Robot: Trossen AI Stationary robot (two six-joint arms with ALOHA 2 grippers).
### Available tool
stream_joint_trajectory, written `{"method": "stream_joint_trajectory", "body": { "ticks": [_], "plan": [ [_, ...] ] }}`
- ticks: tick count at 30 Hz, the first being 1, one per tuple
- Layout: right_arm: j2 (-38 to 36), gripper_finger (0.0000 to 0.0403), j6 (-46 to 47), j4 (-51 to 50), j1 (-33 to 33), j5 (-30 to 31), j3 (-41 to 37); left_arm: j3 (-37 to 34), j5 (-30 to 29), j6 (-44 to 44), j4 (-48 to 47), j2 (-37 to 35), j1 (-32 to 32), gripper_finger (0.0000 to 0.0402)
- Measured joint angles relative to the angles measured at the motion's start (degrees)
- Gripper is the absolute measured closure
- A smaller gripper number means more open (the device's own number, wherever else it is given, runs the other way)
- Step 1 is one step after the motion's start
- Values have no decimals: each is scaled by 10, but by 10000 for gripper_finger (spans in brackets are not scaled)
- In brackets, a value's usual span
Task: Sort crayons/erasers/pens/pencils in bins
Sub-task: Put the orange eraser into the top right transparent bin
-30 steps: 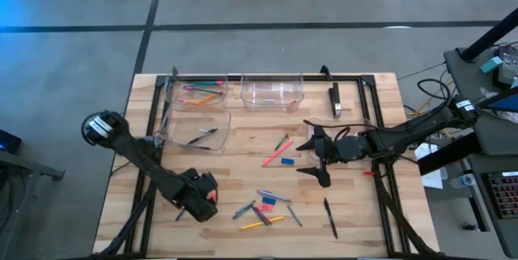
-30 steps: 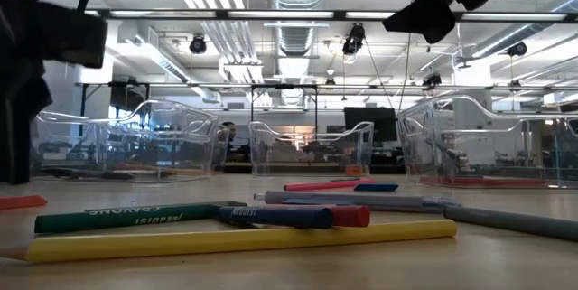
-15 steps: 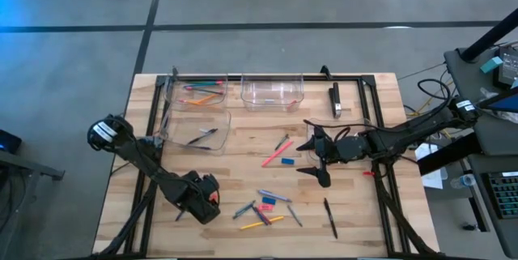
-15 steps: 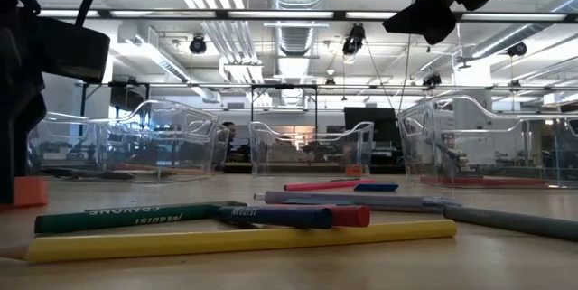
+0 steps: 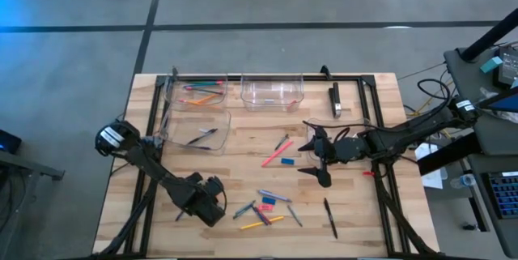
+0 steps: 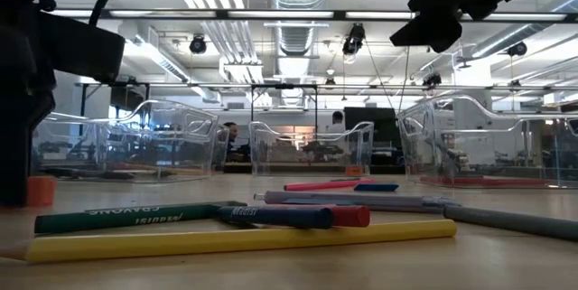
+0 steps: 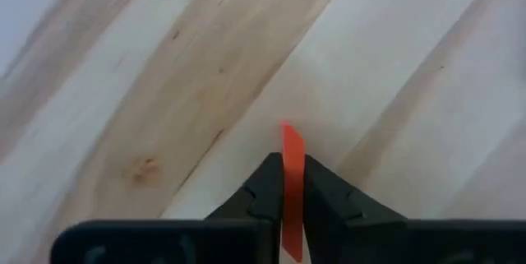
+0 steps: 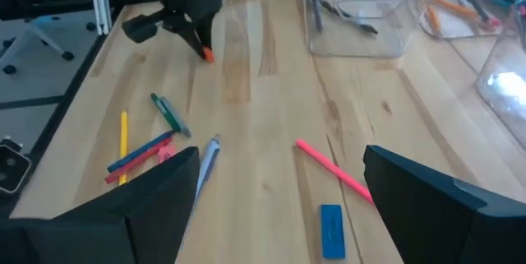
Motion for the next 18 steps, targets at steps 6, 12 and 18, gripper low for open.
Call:
{"method": "stream_joint_trajectory", "body": {
  "ticks": [6,12,18],
  "plan": [
    [-2,74,-42,53,24,-3,0,32,-186,81,-12,-99,-5,395],
    [-6,74,-91,118,69,-2,-12,17,-402,375,148,-188,11,395],
    [-9,74,-94,225,78,-2,-73,18,-323,650,267,-233,165,396]
  ]
}}
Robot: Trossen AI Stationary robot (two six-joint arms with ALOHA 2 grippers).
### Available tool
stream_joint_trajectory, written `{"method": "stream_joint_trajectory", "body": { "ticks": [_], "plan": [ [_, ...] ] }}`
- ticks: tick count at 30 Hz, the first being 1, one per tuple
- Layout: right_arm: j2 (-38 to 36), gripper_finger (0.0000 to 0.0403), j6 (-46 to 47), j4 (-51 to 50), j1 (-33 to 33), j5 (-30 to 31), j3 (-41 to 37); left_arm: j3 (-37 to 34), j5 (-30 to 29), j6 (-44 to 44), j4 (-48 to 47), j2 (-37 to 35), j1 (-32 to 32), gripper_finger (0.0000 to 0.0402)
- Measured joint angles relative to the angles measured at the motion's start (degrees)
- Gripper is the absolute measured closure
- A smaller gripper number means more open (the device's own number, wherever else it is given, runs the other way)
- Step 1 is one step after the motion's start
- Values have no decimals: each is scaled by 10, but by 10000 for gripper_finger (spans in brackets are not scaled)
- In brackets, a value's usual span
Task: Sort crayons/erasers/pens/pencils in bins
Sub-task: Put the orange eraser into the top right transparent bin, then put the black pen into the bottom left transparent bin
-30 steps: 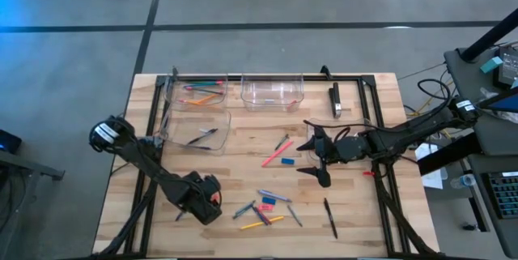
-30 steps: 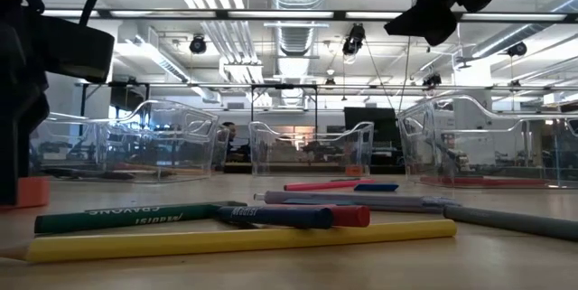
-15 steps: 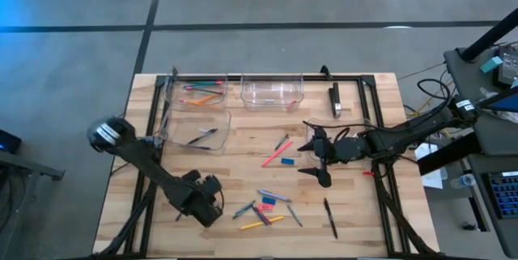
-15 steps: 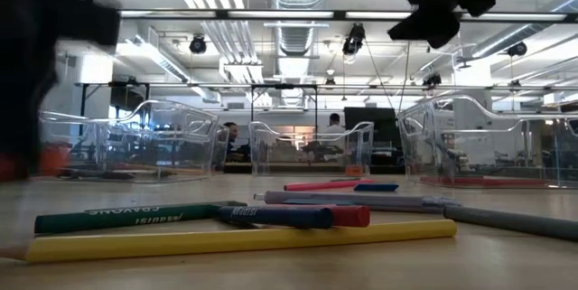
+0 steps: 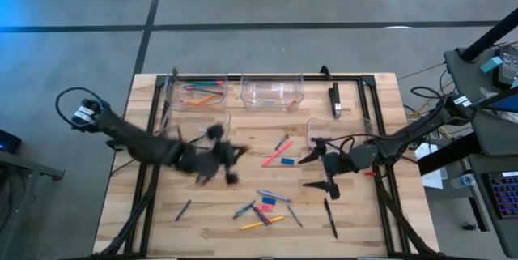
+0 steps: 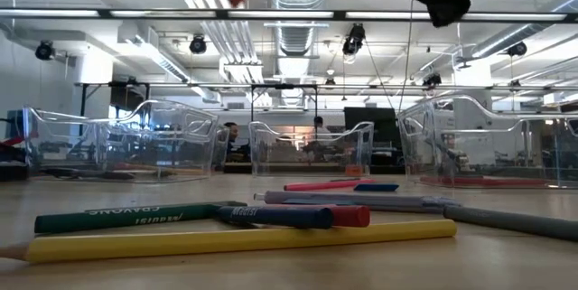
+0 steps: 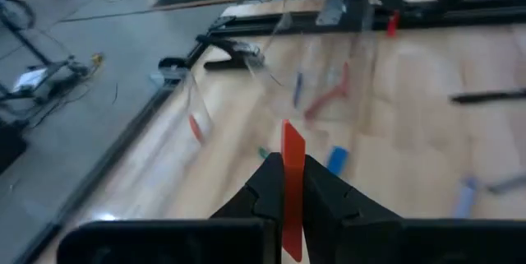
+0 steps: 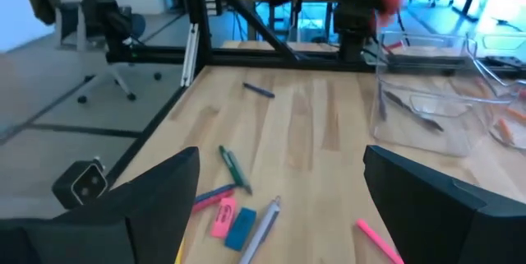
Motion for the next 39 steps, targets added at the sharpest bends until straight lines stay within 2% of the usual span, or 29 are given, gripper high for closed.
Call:
{"method": "stream_joint_trajectory", "body": {
  "ticks": [4,6,11,15,17,22,28,31,33,35,37,39],
  "plan": [
    [-14,74,0,41,0,7,-35,8,199,86,45,-2,184,396],
    [-26,74,4,39,0,10,-41,7,274,101,82,14,277,396],
    [-50,74,15,28,0,12,-48,10,415,101,167,63,463,390],
    [-52,74,15,16,0,19,-49,22,511,72,220,121,543,352],
    [-51,74,17,10,0,20,-49,32,534,71,220,144,555,321],
    [-52,74,19,-9,0,20,-49,57,537,87,217,186,552,239],
    [-52,74,1,-10,0,21,-43,69,536,80,218,155,545,173],
    [-44,74,-4,-12,0,37,-43,65,556,71,235,103,521,170],
    [-34,74,-12,-15,0,53,-43,40,596,72,302,61,487,178],
    [-27,74,-15,-27,0,66,-41,6,607,79,386,21,436,189],
    [-21,74,-13,-53,0,73,-26,-30,590,96,441,-22,379,200],
    [-18,74,-4,-95,0,84,-5,-66,531,122,480,-59,319,211]
  ]
}}
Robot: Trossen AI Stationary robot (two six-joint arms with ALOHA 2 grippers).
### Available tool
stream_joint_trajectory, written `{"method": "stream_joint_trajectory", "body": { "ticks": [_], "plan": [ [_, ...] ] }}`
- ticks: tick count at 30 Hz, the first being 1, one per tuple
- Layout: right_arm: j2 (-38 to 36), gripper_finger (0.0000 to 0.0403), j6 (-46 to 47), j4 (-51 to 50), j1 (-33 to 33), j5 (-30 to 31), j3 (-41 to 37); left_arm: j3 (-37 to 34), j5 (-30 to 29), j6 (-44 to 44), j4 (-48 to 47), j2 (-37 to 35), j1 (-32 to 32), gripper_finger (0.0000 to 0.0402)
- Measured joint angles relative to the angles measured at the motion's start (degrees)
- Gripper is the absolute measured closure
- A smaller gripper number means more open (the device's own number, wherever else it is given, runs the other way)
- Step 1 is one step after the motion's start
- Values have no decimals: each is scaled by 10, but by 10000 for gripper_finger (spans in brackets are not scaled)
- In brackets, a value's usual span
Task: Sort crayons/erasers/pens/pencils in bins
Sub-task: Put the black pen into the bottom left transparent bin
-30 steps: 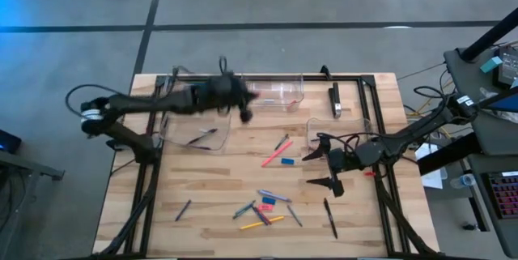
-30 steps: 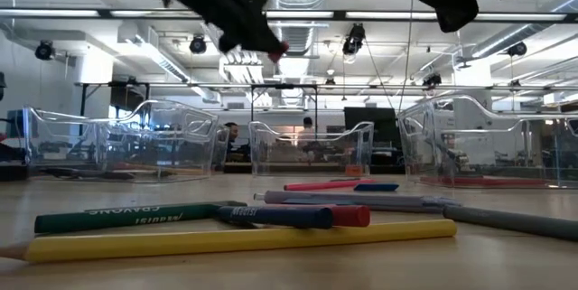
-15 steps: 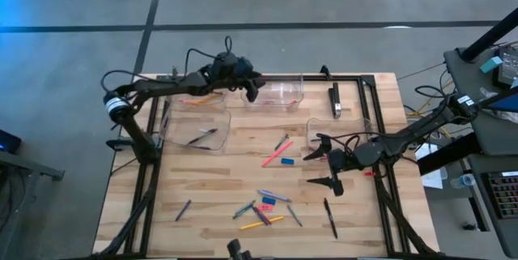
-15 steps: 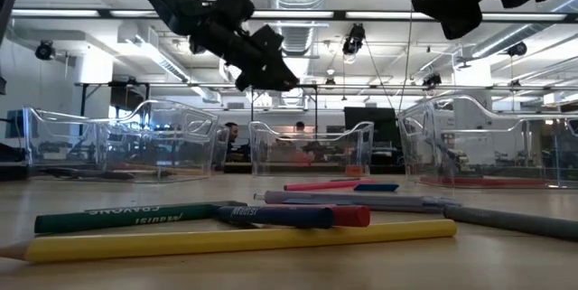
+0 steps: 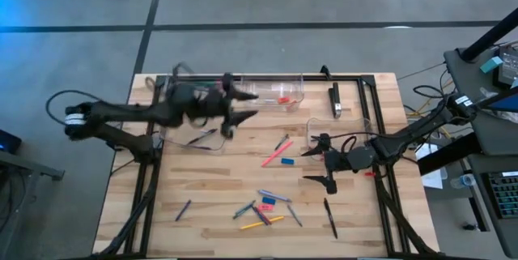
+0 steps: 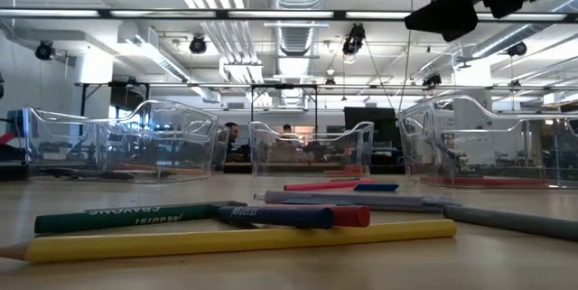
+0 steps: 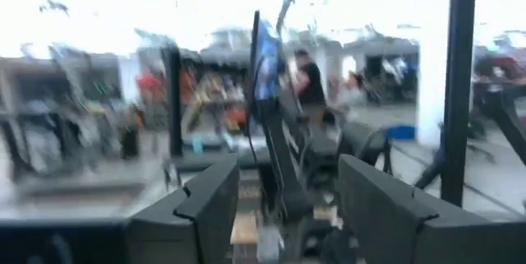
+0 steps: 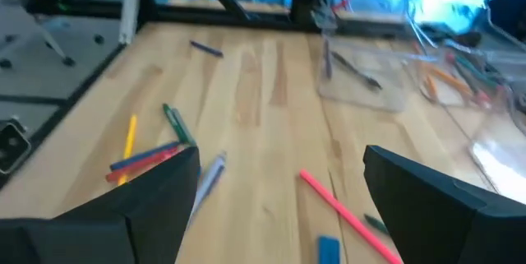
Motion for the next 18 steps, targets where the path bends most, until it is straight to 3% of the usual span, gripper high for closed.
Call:
{"method": "stream_joint_trajectory", "body": {
  "ticks": [7,12,18],
  "plan": [
    [7,74,88,-228,4,27,110,-103,-232,77,71,-47,-197,235],
    [46,74,189,-393,42,22,179,-137,-302,152,142,-27,-284,239],
    [133,75,315,-468,133,-60,237,-138,-339,160,158,-26,-298,240]
  ]
}}
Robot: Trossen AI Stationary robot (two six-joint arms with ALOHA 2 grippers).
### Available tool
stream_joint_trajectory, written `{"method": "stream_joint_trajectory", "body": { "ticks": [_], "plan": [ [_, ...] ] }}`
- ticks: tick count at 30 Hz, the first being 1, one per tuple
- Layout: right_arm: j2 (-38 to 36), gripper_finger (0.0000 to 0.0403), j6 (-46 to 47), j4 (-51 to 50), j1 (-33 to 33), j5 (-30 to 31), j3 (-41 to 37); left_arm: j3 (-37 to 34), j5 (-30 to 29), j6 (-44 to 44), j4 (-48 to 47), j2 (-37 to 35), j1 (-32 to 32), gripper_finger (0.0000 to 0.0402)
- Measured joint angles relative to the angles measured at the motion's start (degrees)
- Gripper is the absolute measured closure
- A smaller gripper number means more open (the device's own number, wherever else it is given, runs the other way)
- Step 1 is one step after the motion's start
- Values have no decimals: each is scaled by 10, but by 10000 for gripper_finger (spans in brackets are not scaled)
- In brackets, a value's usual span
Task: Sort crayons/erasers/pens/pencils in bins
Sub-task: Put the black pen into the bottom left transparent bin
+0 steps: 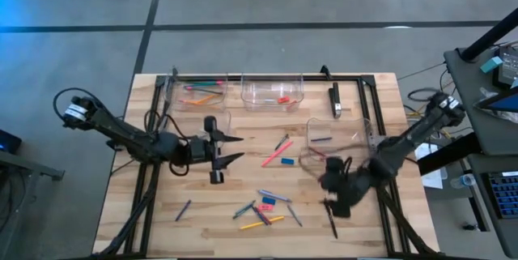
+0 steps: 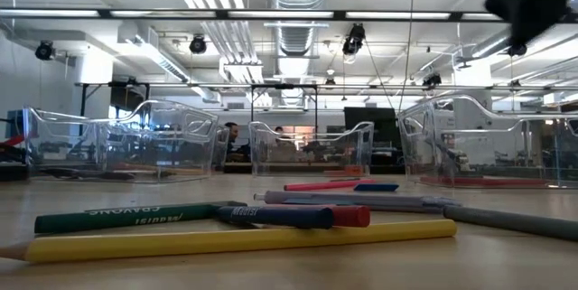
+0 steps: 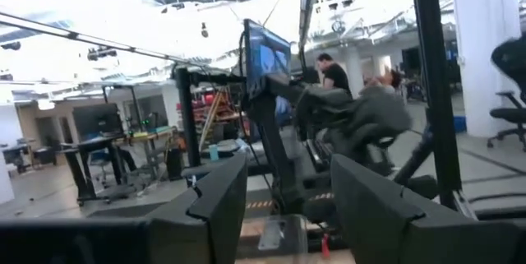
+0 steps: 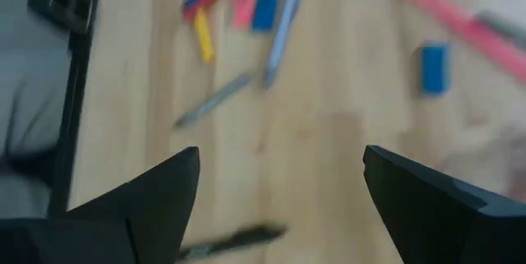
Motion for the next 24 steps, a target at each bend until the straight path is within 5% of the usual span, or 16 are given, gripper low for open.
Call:
{"method": "stream_joint_trajectory", "body": {
  "ticks": [10,24],
  "plan": [
    [139,74,243,-92,103,-19,67,-9,0,-16,-4,6,-8,240],
    [168,76,399,-90,126,7,7,-11,2,-16,-1,21,-13,240]
  ]
}}
